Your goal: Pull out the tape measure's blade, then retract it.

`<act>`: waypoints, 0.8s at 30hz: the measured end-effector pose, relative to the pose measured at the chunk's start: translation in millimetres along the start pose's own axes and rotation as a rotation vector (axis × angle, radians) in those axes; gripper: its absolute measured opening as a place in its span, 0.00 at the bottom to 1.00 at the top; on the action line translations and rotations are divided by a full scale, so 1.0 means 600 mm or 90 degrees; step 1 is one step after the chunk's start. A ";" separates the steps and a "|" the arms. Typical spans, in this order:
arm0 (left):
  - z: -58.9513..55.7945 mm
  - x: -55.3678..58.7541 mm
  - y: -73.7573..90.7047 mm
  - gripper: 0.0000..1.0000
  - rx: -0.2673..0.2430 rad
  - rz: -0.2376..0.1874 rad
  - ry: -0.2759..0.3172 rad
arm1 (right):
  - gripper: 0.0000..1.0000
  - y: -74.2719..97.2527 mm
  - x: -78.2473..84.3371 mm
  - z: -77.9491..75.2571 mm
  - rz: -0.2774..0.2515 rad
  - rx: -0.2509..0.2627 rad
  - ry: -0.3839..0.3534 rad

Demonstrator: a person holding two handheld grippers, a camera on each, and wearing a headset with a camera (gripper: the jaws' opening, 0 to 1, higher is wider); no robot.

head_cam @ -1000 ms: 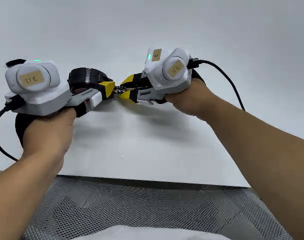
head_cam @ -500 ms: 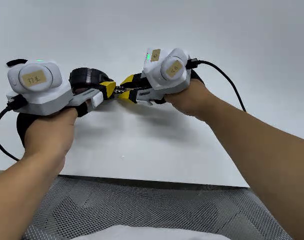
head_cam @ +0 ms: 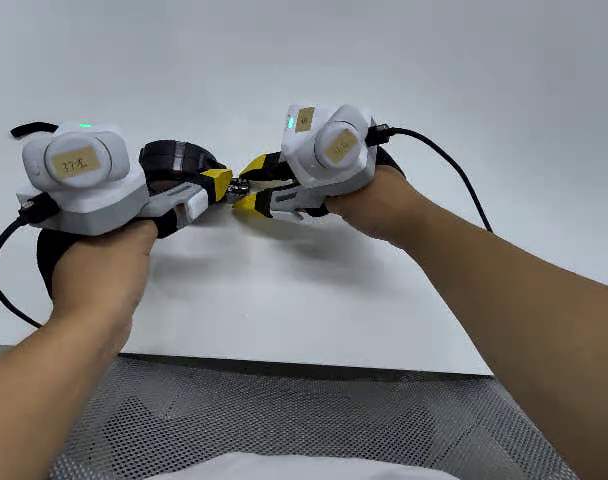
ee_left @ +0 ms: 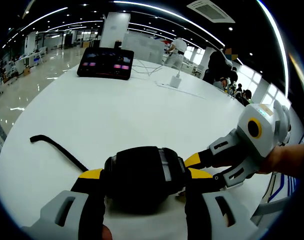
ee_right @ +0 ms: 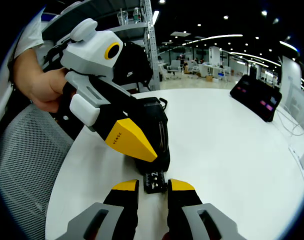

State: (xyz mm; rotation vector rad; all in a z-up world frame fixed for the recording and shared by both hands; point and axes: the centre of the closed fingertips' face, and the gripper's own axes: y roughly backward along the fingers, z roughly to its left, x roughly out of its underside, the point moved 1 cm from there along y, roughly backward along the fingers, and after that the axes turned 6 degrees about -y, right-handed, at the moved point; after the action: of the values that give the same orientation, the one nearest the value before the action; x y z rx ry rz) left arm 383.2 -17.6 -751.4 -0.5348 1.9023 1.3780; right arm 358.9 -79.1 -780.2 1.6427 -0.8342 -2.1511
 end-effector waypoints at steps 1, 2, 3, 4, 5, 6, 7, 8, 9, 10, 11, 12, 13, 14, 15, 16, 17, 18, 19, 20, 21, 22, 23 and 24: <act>0.000 0.000 0.000 0.61 0.000 0.000 0.000 | 0.19 0.000 0.000 0.000 0.000 0.001 0.001; 0.000 0.001 0.000 0.61 0.001 0.001 0.000 | 0.19 0.001 -0.001 -0.001 -0.001 0.002 -0.001; 0.000 0.001 0.000 0.61 0.002 0.001 0.000 | 0.19 0.002 -0.001 -0.001 -0.002 0.002 -0.001; 0.001 0.001 0.001 0.61 0.003 0.000 0.001 | 0.19 0.003 -0.002 -0.001 -0.003 0.003 -0.001; 0.001 0.001 0.003 0.61 0.004 -0.004 0.005 | 0.20 0.005 -0.003 -0.002 -0.005 0.004 0.001; 0.001 0.002 0.003 0.61 0.005 -0.004 0.006 | 0.20 0.007 -0.004 -0.002 -0.007 0.005 0.000; 0.000 0.004 0.004 0.62 0.010 -0.004 0.004 | 0.21 0.009 -0.005 -0.003 -0.009 0.008 -0.003; 0.000 0.005 0.005 0.62 0.011 -0.003 0.003 | 0.21 0.011 -0.005 -0.003 -0.009 0.010 -0.002; 0.000 0.006 0.007 0.63 0.011 -0.004 -0.001 | 0.22 0.012 -0.005 -0.003 -0.010 0.010 -0.004; 0.000 0.005 0.009 0.64 0.015 -0.007 -0.002 | 0.22 0.013 -0.004 -0.003 -0.010 0.013 -0.005; 0.000 0.005 0.011 0.64 0.016 -0.009 -0.002 | 0.23 0.014 -0.003 -0.003 -0.010 0.013 -0.009; 0.000 0.004 0.013 0.65 0.018 -0.011 -0.006 | 0.23 0.017 -0.001 -0.002 -0.011 0.014 -0.013; -0.001 0.004 0.015 0.66 0.021 -0.012 -0.011 | 0.23 0.018 -0.001 -0.002 -0.012 0.015 -0.015; -0.001 0.004 0.016 0.66 0.021 -0.014 -0.015 | 0.23 0.019 -0.001 -0.002 -0.015 0.016 -0.018; 0.000 0.004 0.017 0.66 0.022 -0.014 -0.019 | 0.23 0.019 -0.001 -0.002 -0.016 0.016 -0.021; 0.000 0.004 0.017 0.67 0.023 -0.014 -0.021 | 0.23 0.018 0.000 -0.002 -0.015 0.017 -0.022; 0.000 0.004 0.018 0.67 0.025 -0.016 -0.021 | 0.24 0.018 0.001 -0.002 -0.014 0.015 -0.024; 0.000 0.004 0.019 0.67 0.025 -0.017 -0.021 | 0.24 0.018 0.002 -0.001 -0.014 0.015 -0.023; 0.000 0.004 0.020 0.67 0.025 -0.019 -0.022 | 0.24 0.019 0.002 -0.001 -0.013 0.016 -0.021; 0.000 0.003 0.021 0.67 0.026 -0.019 -0.022 | 0.24 0.021 0.002 -0.001 -0.014 0.018 -0.022; 0.000 0.002 0.022 0.68 0.026 -0.021 -0.022 | 0.24 0.023 0.001 -0.002 -0.016 0.019 -0.024; -0.001 0.002 0.023 0.68 0.028 -0.022 -0.026 | 0.25 0.027 0.001 -0.003 -0.017 0.024 -0.026; -0.001 0.002 0.024 0.68 0.029 -0.021 -0.030 | 0.26 0.030 0.000 -0.003 -0.019 0.025 -0.029; -0.002 0.002 0.025 0.68 0.031 -0.021 -0.033 | 0.26 0.033 0.000 -0.002 -0.022 0.024 -0.037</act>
State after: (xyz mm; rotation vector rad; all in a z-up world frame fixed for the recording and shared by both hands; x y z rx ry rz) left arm 371.8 -13.4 -742.3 -0.5001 1.8723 1.3090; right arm 357.9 -94.7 -768.0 1.6312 -0.8740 -2.2293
